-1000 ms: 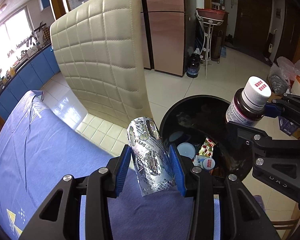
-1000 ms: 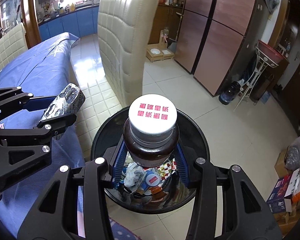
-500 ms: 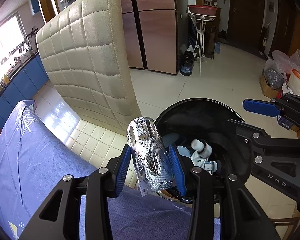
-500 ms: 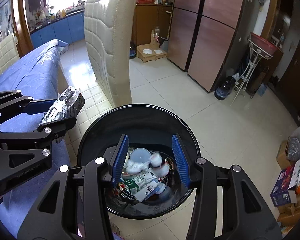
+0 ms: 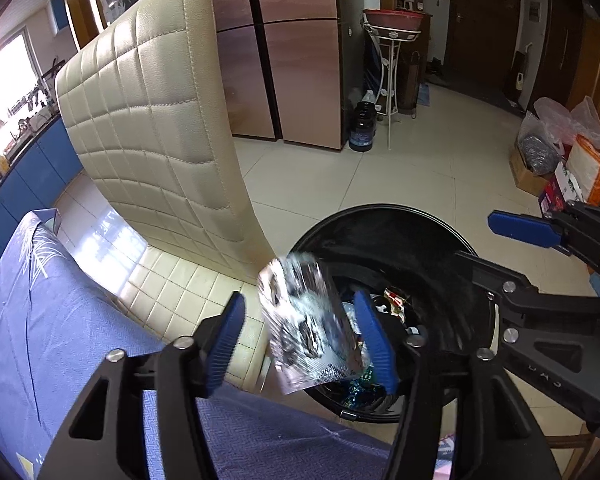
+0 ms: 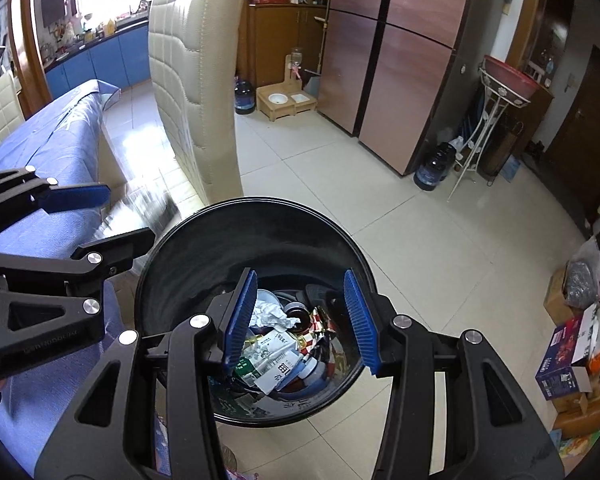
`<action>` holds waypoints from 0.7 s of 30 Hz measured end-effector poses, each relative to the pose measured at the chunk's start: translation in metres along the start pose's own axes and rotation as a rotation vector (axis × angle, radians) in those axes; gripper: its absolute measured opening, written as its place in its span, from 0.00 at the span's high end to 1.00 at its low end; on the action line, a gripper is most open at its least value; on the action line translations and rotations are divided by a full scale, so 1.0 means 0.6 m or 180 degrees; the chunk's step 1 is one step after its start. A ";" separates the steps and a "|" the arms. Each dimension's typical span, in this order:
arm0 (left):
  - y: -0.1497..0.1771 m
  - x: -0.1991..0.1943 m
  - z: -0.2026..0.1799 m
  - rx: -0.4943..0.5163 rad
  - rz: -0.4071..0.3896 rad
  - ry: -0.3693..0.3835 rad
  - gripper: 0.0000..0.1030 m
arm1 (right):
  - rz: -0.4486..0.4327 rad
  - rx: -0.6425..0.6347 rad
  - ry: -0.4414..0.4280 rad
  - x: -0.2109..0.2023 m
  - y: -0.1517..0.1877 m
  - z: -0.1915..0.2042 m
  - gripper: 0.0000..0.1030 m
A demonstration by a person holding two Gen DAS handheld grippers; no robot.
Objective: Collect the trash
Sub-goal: 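Open the right gripper to drop the bottle while the left releases the foil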
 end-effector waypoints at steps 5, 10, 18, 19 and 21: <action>-0.005 -0.002 0.005 -0.0062 0.0000 0.0006 0.27 | -0.0006 0.0026 0.0024 -0.004 0.002 -0.006 0.53; 0.002 -0.002 0.004 -0.0055 0.0010 -0.0003 0.24 | -0.0015 0.0049 0.0037 -0.008 0.006 -0.009 0.52; 0.010 -0.010 -0.001 0.0030 -0.0018 0.0015 0.24 | -0.0030 0.0074 0.0070 -0.017 0.014 -0.011 0.47; 0.010 -0.011 -0.001 0.0037 -0.0030 0.0006 0.24 | -0.0032 0.0077 0.0078 -0.018 0.015 -0.012 0.47; 0.010 -0.013 -0.001 0.0037 -0.0040 0.0007 0.24 | -0.0038 0.0091 0.0095 -0.020 0.016 -0.014 0.41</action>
Point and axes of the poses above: each gripper's, at about its wrist camera, not at the fingertips, and x roughly the way its jaws point, z to its left, y to its underside, the point moved 1 cm from there along x, roughly the way its jaws point, and after that the axes turned 9 degrees about z, right-handed, at the moved point
